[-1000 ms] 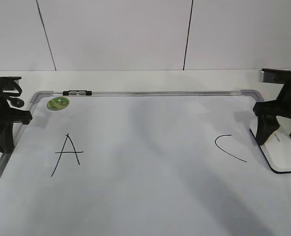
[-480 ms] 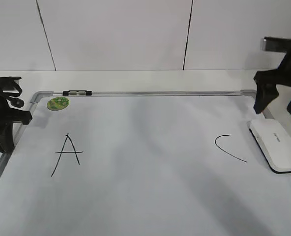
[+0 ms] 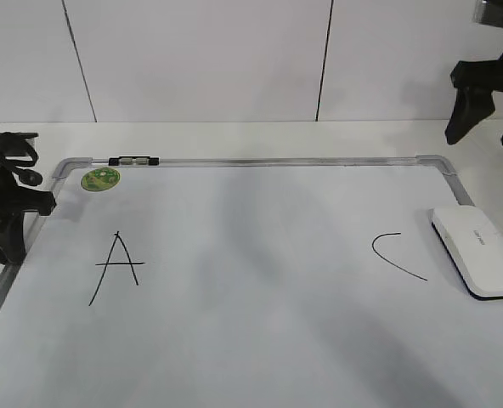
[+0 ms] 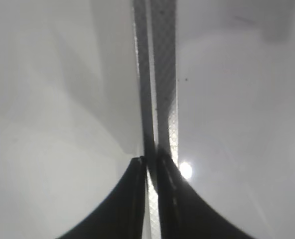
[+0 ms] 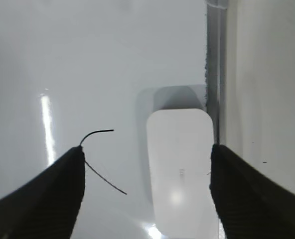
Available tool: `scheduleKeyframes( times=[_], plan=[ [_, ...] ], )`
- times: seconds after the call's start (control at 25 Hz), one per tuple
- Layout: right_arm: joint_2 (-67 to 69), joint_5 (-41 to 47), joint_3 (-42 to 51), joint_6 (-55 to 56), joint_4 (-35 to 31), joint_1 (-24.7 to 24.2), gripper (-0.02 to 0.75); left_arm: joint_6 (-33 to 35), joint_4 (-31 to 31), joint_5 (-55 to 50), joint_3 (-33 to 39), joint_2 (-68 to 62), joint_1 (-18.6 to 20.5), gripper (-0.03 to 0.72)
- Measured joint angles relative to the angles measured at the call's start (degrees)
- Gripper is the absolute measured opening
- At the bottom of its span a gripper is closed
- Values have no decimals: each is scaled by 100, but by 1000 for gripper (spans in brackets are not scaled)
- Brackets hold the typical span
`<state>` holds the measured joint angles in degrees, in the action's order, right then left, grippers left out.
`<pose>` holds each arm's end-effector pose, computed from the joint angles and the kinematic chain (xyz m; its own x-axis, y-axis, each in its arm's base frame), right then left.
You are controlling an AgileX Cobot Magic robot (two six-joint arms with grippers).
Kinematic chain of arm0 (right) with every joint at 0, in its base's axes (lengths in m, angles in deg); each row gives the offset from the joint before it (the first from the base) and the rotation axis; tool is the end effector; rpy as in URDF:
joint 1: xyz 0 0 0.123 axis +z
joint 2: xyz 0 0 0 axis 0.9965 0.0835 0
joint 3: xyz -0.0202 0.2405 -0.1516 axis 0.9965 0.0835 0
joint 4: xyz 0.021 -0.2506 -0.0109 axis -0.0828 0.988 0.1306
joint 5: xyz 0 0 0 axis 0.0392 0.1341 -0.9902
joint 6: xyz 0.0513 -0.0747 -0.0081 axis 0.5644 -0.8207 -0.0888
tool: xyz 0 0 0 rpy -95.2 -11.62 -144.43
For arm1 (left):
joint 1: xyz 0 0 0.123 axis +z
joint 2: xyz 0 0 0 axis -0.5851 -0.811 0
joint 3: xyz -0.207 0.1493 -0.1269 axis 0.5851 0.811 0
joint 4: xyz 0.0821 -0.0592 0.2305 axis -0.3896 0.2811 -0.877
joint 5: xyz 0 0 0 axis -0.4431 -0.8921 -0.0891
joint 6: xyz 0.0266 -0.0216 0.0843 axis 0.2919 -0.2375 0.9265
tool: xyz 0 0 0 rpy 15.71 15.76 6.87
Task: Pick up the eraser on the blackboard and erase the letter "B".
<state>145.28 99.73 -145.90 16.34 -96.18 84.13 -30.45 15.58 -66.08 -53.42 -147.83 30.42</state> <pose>0.3844 0.0062 0.2893 -0.9732 0.0454 -0.2253 0.0113 0.9886 0.1503 0.3645 -0.0411 0.1570 -0.9980 0.0447 0.0447 0.0415 0.9966 -0.0713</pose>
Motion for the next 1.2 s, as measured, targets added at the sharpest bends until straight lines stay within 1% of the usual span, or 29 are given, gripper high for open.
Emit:
scheduleKeyframes(
  times=[0.12,0.2,0.28,0.36,0.64,0.8,1.04,1.2],
  plan=[
    [-192,12,0,0,-168,0,595,32,92,0,-7,-5,0,146],
    [-385,12,0,10,-246,0,594,32,159,0,-21,-5,0,228],
    [-556,19,0,10,-248,0,594,32,210,-11,-81,-5,0,291],
    [-694,30,0,11,-248,0,594,32,214,-108,-241,-5,0,322],
    [-1476,61,113,22,-248,0,592,32,73,-884,-895,181,0,339],
    [-2022,87,404,22,-236,0,592,32,76,-955,-956,423,0,339],
    [-3413,165,1298,-13,461,0,592,32,88,-1019,-956,1102,0,339],
    [-4322,188,1833,-58,681,0,591,32,88,-1064,-956,1732,0,333]
  ],
)
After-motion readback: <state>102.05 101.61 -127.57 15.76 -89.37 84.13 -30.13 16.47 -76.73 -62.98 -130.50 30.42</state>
